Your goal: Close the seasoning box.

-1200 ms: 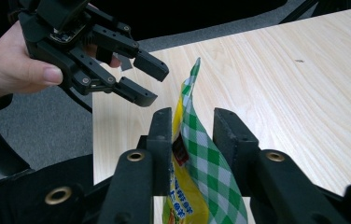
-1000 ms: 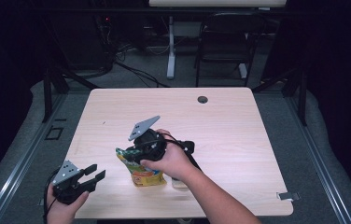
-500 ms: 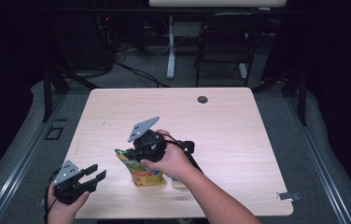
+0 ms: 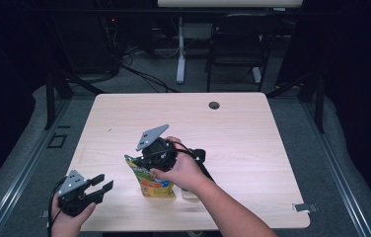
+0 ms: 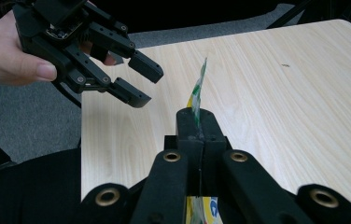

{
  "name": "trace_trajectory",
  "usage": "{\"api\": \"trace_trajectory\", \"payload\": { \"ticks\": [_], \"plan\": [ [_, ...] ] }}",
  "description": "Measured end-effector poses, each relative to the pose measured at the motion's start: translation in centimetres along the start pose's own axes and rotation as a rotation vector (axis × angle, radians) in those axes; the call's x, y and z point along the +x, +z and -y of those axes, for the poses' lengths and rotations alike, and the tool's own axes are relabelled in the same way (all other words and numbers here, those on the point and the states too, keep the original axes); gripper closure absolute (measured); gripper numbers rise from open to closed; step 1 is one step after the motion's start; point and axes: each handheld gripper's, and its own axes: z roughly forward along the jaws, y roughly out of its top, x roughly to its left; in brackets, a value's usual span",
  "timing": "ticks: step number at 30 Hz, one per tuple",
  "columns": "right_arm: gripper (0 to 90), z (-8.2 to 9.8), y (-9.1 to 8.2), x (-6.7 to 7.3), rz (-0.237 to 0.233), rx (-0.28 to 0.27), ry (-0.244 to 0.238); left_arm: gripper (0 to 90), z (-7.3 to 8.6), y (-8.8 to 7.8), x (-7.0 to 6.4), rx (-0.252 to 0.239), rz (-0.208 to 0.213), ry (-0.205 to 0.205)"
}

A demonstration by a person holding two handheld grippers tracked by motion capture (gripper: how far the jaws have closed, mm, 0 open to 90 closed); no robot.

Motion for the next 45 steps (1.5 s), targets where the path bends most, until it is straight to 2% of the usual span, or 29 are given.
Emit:
{"api": "trace_trajectory", "payload": {
  "ticks": [7, 13, 20, 23, 25, 33, 36, 37, 40, 42, 45],
  "plan": [
    [90.0, 0.2, -1.3, -0.1, -0.008, -0.025, -0.015, 54.0, 0.0, 0.4, -0.6, 0.003, 0.018, 0.027],
    [90.0, 0.4, -2.6, -0.4, -0.006, -0.062, 0.0, 51.9, -0.1, 0.9, -1.1, 0.009, 0.036, 0.044],
    [90.0, 0.4, -3.4, -0.4, 0.001, -0.073, -0.008, 50.7, -0.2, 1.5, -1.8, 0.02, 0.058, 0.056],
    [90.0, 0.4, -3.8, -0.5, 0.006, -0.093, -0.006, 49.5, -0.3, 2.2, -2.5, 0.02, 0.094, 0.071],
    [90.0, 0.3, -4.0, -0.6, 0.008, -0.102, -0.008, 48.9, -0.3, 2.4, -2.6, 0.018, 0.1, 0.078],
    [90.0, 0.0, -4.5, -0.7, 0.011, -0.12, -0.011, 47.4, -0.4, 3.2, -3.2, 0.019, 0.132, 0.068],
    [90.0, 0.0, -4.6, -0.8, 0.013, -0.121, -0.016, 46.2, -0.4, 3.4, -3.3, 0.011, 0.142, 0.05],
    [90.0, -0.1, -4.7, -0.8, 0.014, -0.126, -0.017, 45.8, -0.3, 3.7, -3.4, 0.009, 0.16, 0.032],
    [90.0, -0.3, -4.8, -0.7, 0.014, -0.135, -0.019, 45.2, -0.3, 4.0, -3.6, 0.019, 0.173, 0.036],
    [90.0, -0.5, -4.9, -0.6, 0.014, -0.145, -0.021, 45.1, -0.1, 4.5, -3.9, 0.022, 0.196, 0.06],
    [90.0, -0.8, -5.2, -0.5, 0.017, -0.154, -0.024, 45.0, 0.2, 4.9, -4.2, 0.032, 0.226, 0.053]
  ]
}}
